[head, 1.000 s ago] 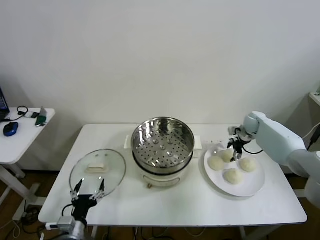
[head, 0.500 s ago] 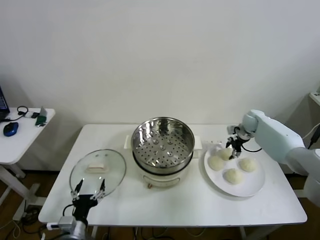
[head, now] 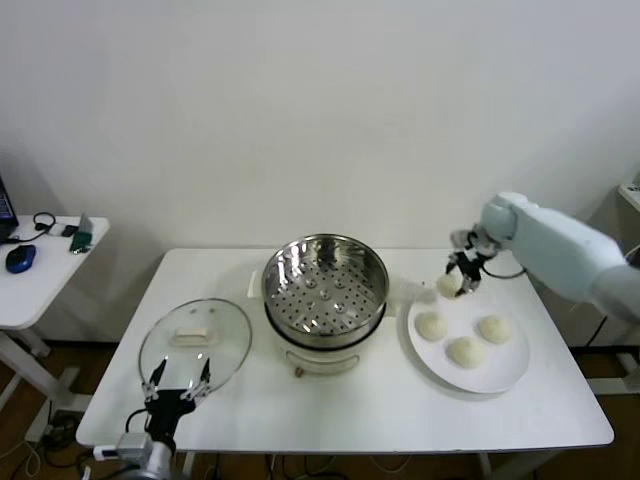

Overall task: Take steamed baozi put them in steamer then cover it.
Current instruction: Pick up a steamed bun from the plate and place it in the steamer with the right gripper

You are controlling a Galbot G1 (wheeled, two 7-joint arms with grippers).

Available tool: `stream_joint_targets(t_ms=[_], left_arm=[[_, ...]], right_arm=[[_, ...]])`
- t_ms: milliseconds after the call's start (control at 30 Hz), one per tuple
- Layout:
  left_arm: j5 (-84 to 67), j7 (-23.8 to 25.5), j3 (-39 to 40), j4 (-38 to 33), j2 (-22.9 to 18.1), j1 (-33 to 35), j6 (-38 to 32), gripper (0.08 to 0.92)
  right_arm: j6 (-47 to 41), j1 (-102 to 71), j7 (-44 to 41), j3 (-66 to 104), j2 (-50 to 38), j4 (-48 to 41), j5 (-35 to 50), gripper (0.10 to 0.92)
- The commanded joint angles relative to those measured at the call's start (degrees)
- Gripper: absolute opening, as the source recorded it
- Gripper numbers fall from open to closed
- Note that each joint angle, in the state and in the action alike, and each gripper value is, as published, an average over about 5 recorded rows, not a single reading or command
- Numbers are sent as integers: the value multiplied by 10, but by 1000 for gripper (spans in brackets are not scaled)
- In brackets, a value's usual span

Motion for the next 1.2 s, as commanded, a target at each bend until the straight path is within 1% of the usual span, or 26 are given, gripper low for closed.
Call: stream_joint_targets(t_ms=[33, 100, 233, 333, 467, 567, 700, 900, 1067, 1200], left_arm=[[0, -1, 1, -5, 0, 1, 1, 823], [0, -3, 1, -8, 0, 3, 1, 823], [0, -5, 1, -15, 1, 7, 1, 823], [0, -6, 1, -18, 2, 8, 1, 823], [0, -8, -1, -22, 2, 10, 3, 823], [0, -8, -2, -24, 2, 10, 4, 823], [-1, -8, -5, -27, 3, 10, 6, 823], [-2, -11, -7, -27, 4, 11, 8, 823], [-2, -13, -7, -24, 2, 9, 10, 823], [-2, -13, -6, -24, 0, 10, 10, 823]], right_arm=[[21, 191, 0, -130, -10, 161, 74, 653], [39, 228, 1, -138, 0, 188, 75, 653], [96, 281, 9, -150, 37, 222, 38, 653], [123, 305, 19, -159, 71, 254, 24, 653], [139, 301, 38, -159, 127, 287, 11, 653], [148, 275, 53, -155, 167, 289, -8, 653], [158, 227, 69, -154, 200, 263, -48, 653], [163, 151, 90, -154, 217, 207, -116, 653], [175, 94, 111, -132, 231, 133, -166, 653], [184, 69, 119, -121, 241, 81, -181, 653]])
